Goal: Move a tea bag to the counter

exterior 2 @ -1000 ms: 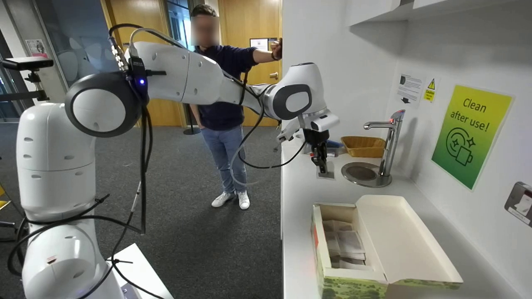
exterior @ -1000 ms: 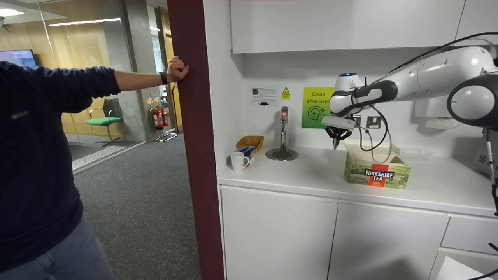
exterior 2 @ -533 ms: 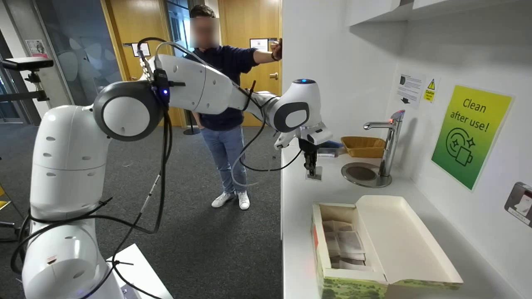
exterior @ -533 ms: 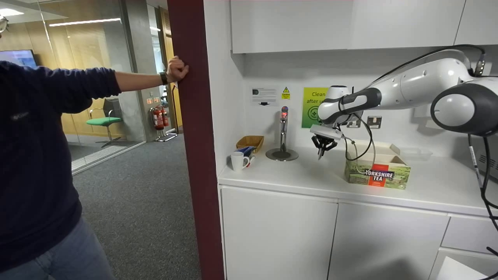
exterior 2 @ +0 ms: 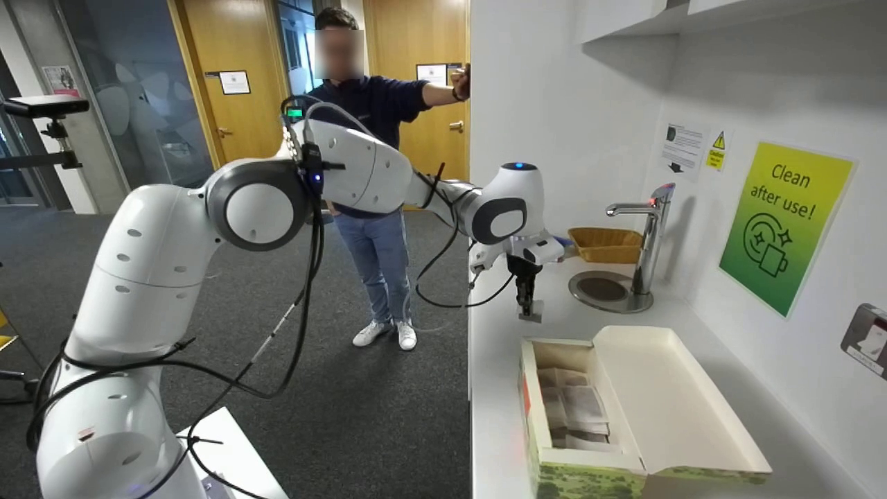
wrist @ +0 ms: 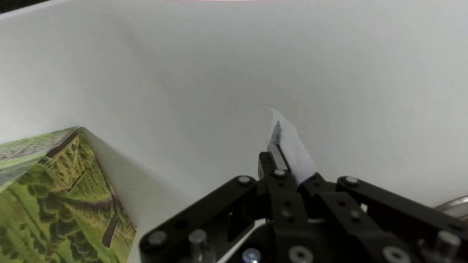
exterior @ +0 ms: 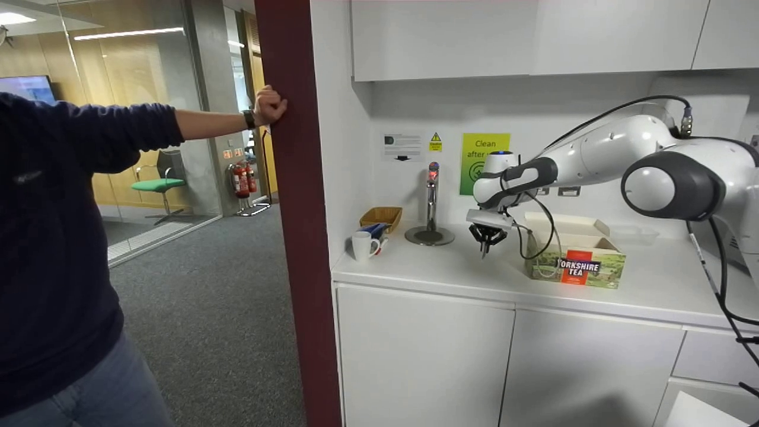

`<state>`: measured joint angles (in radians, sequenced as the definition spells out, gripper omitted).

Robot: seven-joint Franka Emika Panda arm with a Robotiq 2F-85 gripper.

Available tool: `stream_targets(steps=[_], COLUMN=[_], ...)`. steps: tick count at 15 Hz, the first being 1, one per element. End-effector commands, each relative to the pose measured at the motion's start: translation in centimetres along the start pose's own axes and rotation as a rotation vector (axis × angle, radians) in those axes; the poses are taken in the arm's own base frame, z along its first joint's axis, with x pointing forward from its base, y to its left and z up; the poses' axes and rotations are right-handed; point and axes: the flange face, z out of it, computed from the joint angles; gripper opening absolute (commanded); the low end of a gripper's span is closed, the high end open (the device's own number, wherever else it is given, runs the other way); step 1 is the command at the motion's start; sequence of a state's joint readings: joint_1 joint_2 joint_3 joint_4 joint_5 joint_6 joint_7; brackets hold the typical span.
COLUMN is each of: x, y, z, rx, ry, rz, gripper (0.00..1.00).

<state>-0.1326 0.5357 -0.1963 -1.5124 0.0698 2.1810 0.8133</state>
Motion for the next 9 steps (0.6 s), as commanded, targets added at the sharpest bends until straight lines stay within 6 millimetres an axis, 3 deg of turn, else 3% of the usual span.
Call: stream_targets(steps=[1,7,8,9], x=[0.7,0.0,0.1,0.3], y=[-1.5,-2.8,-2.8,-2.6], z=[1.2,2.9,3.0,2.8], rx=[-0.024,-0.034,-0.034,-0.032], ry=[0.044,0.022,0.023,0.021], rz=[-0.037,-0.063,-0.06,-0.059], gripper=[0.0,0.0,0.1,0.27])
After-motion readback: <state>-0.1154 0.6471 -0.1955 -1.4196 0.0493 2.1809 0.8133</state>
